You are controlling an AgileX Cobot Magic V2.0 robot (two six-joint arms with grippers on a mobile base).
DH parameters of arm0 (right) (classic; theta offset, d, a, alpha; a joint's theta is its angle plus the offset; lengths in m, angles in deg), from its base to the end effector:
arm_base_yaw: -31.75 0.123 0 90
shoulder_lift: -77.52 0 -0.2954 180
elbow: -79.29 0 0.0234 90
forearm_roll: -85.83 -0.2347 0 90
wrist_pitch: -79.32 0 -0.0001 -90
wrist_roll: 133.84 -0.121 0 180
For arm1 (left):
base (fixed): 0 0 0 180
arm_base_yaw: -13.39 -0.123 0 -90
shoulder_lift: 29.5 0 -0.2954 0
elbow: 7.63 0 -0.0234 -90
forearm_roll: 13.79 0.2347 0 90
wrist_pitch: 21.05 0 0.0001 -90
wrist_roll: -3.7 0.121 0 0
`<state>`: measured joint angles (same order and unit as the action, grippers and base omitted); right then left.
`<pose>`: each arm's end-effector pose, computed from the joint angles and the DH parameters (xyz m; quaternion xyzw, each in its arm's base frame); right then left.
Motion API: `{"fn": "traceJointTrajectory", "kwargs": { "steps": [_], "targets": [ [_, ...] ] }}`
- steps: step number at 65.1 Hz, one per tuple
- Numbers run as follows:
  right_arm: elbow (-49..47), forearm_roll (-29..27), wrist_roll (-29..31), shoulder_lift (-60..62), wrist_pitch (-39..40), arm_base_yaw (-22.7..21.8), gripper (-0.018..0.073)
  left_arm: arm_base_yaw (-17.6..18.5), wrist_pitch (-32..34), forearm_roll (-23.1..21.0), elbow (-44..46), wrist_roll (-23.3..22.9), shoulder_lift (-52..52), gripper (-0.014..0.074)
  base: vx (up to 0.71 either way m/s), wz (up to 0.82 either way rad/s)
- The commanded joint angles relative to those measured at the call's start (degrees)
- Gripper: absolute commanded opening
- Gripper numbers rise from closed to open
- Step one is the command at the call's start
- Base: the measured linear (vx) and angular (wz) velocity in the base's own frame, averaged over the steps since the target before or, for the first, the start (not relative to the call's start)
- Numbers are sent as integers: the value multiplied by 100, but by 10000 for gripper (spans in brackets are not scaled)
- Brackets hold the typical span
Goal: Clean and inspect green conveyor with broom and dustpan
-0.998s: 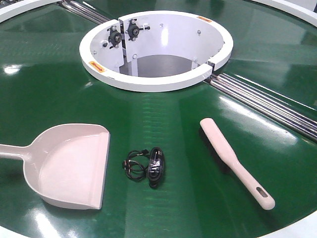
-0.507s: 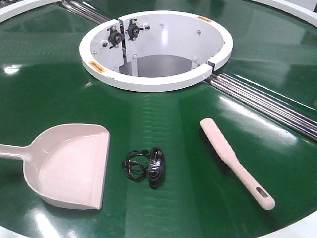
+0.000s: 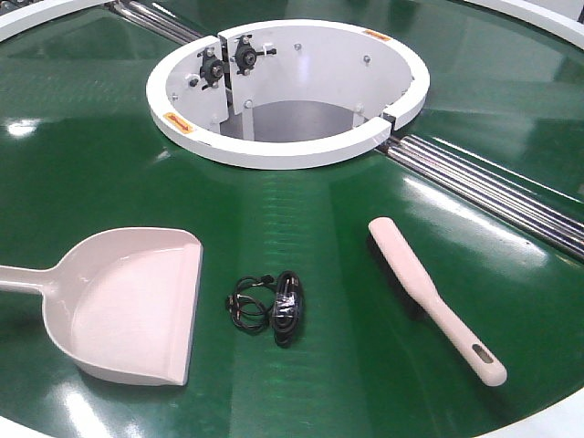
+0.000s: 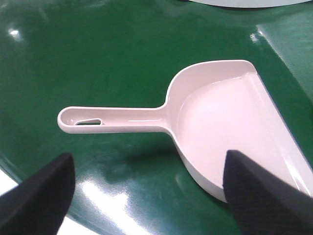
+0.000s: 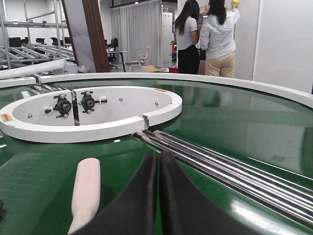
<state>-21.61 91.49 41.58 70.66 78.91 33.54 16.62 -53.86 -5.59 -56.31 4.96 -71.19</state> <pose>0.0599 0.0018 0.2057 -0.0169 0.6841 0.0043 0.7291 0.1158 0.0028 0.2757 0.0688 0.8753 0.0545 0.4756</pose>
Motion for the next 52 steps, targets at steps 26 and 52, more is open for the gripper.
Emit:
{"fn": "traceJointTrajectory", "kwargs": {
  "steps": [26,52],
  "targets": [
    [18,12,-7,66,437,-8,-8,-19,-2611,140,3376,4053,-2681,483,0,0],
    [18,12,-7,66,437,-8,-8,106,-3169,481,3983,6095,-4543,484,0,0]
  ]
}}
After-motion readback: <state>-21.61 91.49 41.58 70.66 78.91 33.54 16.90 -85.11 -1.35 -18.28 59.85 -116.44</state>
